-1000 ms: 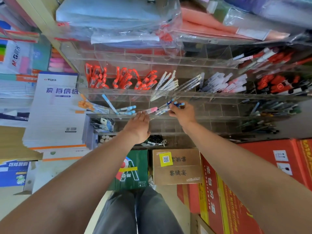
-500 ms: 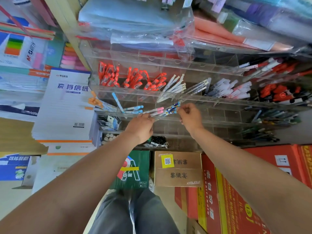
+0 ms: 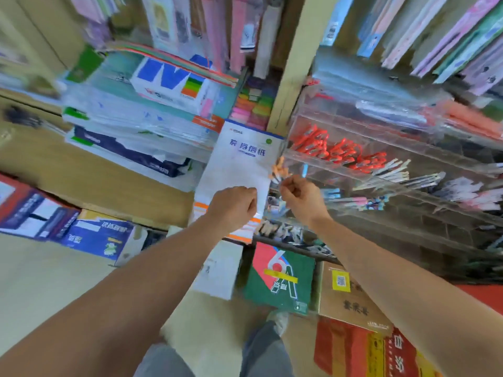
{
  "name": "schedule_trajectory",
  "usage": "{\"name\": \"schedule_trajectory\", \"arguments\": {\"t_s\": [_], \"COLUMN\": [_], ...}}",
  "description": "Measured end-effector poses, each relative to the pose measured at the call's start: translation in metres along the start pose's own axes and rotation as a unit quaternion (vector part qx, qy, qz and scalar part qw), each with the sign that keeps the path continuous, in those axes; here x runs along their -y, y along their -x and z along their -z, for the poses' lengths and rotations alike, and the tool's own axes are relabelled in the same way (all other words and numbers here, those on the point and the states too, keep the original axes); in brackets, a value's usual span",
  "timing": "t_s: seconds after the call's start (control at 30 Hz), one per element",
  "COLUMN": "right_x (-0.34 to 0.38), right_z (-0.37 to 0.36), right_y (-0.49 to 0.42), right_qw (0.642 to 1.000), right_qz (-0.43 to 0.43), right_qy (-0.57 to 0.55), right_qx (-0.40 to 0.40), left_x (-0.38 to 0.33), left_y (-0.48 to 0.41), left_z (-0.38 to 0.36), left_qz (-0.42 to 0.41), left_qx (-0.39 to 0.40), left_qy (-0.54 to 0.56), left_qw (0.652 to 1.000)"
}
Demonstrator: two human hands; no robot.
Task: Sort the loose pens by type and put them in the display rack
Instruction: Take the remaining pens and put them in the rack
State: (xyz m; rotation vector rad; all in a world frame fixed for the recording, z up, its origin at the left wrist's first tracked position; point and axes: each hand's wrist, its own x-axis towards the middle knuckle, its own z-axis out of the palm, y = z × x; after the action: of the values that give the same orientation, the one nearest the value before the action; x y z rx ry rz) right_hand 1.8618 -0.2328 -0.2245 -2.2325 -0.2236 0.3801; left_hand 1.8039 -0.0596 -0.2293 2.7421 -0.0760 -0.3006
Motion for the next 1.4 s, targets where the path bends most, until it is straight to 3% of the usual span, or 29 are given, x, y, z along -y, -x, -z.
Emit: {"name": "schedule_trajectory", "arguments": {"t_s": [0.2, 0.37, 0.6, 0.73, 1.13, 1.4], "right_x": [0.103, 0.176, 0.248, 0.282, 0.347, 0.355], "right_z": [-0.175, -0.303, -0.438, -0.503, -0.669, -0.772], "right_y": [0.002, -0.004, -0.038, -0.065, -0.196, -0.259], "right_qw": [0.996, 0.982, 0.958, 0.955, 0.941, 0.943], "right_qz": [-0.018, -0.037, 0.004, -0.012, -0.047, -0.079], "right_qy": [0.013, 0.064, 0.121, 0.083, 0.125, 0.145], "right_qx": [0.091, 0.172, 0.260, 0.283, 0.311, 0.289], "left_x": [0.181, 0.317, 0.458, 0.527, 0.741, 0.874], "left_y": [0.102, 0.168, 0.214, 0.219, 0.167, 0.110], "left_z": [0.035, 0.056, 0.058, 0.062, 0.093, 0.078], "left_qz": [0.074, 0.130, 0.250, 0.283, 0.321, 0.254], "left_qx": [0.023, 0.086, 0.063, 0.056, 0.094, 0.126], "left_qy": [0.024, 0.010, 0.052, 0.084, 0.105, 0.062], "left_qw": [0.997, 0.988, 0.965, 0.954, 0.937, 0.957]}}
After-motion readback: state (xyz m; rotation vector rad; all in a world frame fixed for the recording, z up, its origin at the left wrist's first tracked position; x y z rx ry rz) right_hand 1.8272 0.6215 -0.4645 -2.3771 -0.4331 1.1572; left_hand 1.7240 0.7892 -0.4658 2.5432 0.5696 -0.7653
